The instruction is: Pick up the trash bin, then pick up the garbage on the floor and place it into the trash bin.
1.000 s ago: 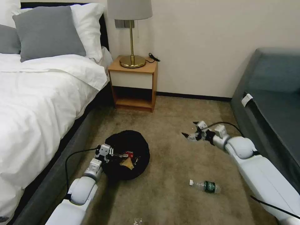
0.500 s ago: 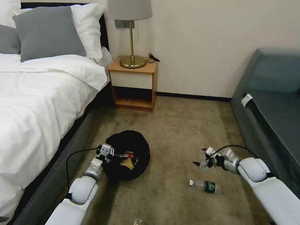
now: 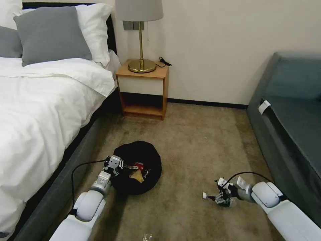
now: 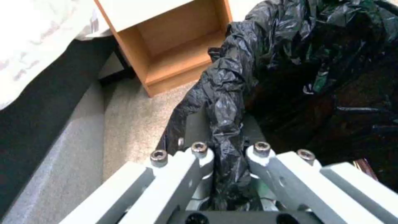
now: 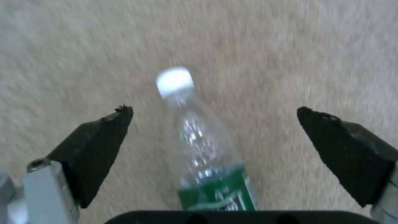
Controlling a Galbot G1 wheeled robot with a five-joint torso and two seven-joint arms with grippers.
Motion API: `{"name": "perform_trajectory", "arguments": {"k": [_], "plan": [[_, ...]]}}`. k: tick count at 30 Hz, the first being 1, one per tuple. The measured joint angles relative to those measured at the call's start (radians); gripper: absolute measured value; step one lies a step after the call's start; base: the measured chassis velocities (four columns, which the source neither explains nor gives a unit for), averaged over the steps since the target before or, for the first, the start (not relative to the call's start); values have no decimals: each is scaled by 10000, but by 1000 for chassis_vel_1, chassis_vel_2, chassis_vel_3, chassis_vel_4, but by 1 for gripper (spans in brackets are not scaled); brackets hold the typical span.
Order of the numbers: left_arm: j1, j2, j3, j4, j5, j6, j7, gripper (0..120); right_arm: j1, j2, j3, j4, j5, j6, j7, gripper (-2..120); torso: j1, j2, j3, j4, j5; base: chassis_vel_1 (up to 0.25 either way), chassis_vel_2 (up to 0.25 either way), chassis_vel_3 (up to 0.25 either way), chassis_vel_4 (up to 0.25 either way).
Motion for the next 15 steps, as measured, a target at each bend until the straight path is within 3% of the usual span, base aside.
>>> {"name": "perform_trajectory", "arguments": {"k": [15], "plan": [[144,120,-26,-418,6,-6,16,4,193,144,207,-1075,-632,264,-15,100,1,0,0,0,2,0,0,0,0]]}}
